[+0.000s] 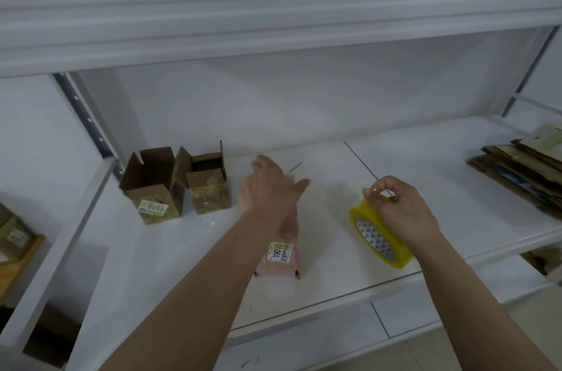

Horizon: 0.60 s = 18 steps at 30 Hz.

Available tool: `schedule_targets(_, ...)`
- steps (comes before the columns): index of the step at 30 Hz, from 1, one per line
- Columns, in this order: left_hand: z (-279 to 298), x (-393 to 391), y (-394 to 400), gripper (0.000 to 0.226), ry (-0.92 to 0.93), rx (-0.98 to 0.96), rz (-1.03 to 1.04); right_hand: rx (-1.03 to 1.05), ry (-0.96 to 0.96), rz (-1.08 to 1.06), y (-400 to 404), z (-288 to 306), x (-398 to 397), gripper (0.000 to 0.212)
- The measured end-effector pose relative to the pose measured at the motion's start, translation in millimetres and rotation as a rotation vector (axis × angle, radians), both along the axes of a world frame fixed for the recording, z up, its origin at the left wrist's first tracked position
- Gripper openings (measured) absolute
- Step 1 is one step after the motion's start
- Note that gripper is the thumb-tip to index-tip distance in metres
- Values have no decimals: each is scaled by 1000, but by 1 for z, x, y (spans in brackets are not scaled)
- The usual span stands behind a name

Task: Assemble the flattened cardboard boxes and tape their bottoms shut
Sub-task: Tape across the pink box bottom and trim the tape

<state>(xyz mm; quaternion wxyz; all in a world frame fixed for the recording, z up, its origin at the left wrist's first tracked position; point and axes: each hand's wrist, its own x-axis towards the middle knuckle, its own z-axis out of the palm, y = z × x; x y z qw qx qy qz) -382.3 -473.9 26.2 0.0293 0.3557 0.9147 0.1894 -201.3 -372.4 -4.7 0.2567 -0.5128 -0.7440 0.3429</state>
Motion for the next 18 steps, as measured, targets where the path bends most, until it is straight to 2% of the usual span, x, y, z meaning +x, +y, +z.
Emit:
schedule_targets(2,-9,-9,2,116,-64,-92,71,-35,36,12,1,-4,-1,20)
schedule_targets(4,-14,-13,3,118,-87,-169,73,-68,120,42,2,-6,-5,17)
schedule_targets(5,-13,-13,2,110,-70,-202,32,-80,147,50,2,-6,-6,18)
schedule_targets(7,-9,-18,-1,80,-25,-252,-120,-93,170,48,3,-7,-6,20)
schedule_targets(9,-1,-25,-4,58,-66,-326,-310,-94,187,28,5,-8,-3,20)
schedule_targets(11,5,-31,-6,77,-148,-380,-445,-102,211,5,7,-9,0,20)
schedule_targets(14,3,-23,-4,115,-55,-314,-511,-103,215,-8,8,-9,0,21)
schedule_targets(16,-6,-13,-1,115,37,-310,-506,-114,210,-2,6,-8,-1,23)
schedule_targets(18,-17,-16,-1,88,62,-331,-554,-129,207,7,6,-8,0,23)
